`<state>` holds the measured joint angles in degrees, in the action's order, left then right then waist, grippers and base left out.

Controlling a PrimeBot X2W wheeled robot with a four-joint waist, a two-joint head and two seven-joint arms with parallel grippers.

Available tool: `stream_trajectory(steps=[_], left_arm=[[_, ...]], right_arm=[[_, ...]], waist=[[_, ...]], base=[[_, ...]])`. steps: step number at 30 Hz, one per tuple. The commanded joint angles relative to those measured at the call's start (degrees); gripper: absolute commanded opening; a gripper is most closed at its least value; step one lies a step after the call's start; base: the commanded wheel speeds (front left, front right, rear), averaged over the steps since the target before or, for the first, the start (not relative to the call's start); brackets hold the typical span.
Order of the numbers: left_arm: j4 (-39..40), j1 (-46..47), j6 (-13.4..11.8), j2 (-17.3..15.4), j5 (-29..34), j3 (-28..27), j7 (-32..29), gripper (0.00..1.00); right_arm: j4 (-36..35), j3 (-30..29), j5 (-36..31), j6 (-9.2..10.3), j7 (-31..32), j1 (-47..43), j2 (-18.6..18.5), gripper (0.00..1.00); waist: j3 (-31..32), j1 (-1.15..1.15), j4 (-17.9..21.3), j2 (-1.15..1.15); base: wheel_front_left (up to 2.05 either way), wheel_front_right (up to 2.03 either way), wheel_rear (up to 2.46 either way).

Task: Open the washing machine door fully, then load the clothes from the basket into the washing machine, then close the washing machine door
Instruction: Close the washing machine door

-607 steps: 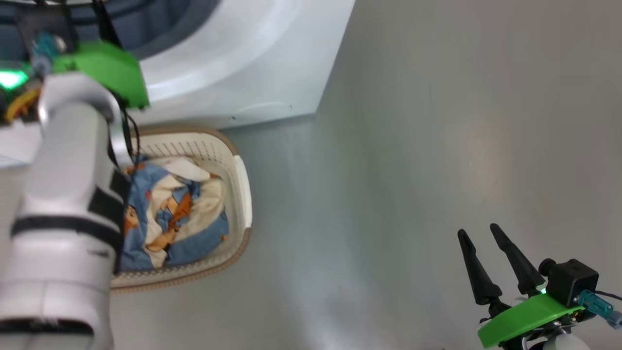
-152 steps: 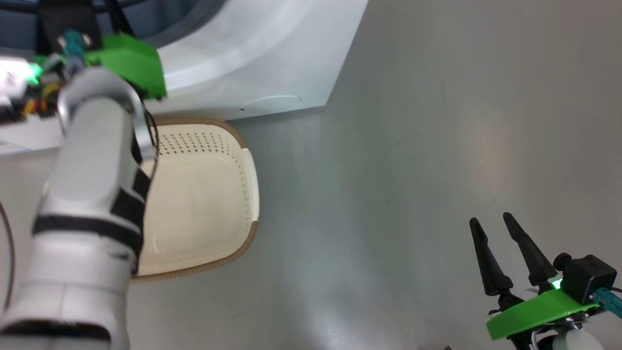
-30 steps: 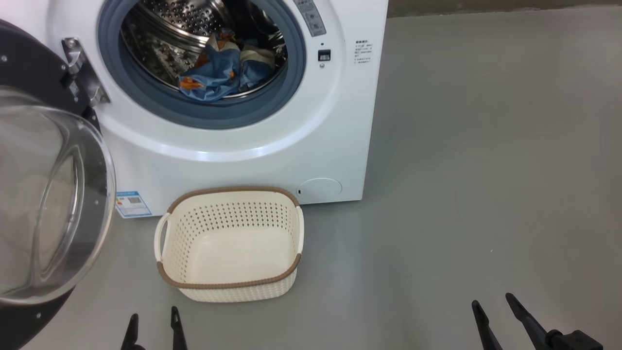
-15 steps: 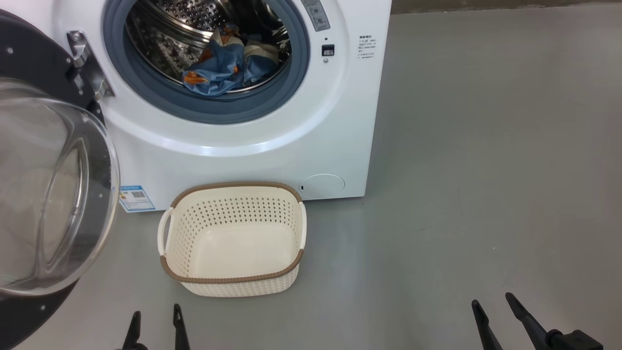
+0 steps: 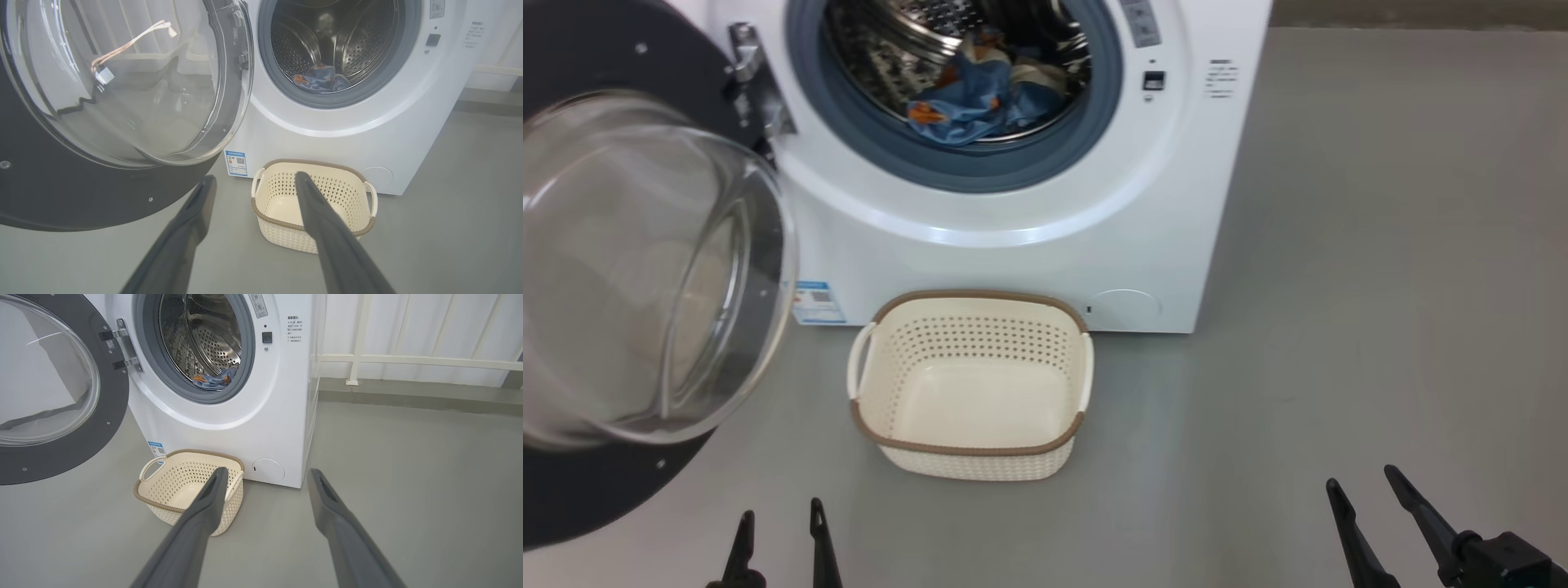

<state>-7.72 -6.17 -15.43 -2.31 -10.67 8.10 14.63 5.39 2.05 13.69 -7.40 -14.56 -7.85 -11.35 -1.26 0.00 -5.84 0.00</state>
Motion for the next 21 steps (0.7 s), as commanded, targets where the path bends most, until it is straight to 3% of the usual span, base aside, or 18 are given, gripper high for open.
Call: stream_trajectory(steps=[1,15,21], left_arm=[[1.8,1.5,-0.5,-0.6,0.7,-1.9,0.4,1.0],[3.4,1.2,-0.2,-0.6,0.3,-1.9,0.4,1.0],[3.7,1.2,-0.3,-0.6,-0.1,-1.5,0.4,1.0]], right_arm=[[-1.6,1.3,-0.6,-0.09,-0.4,2.3,-1.4,1.0],[-2.6,1.4,-1.0,-0.09,-0.4,4.3,-3.1,1.0],[-2.9,2.3,-1.2,-0.09,-0.4,5.2,-3.7,1.0]], waist=[[-0.2,0.0,-3.4,0.0],[-0.4,0.0,-17.9,0.0],[-0.8,0.0,-22.0,0.0]], base=[[0.0,0.0,0.0],[0.0,0.0,0.0],[0.0,0.0,0.0]])
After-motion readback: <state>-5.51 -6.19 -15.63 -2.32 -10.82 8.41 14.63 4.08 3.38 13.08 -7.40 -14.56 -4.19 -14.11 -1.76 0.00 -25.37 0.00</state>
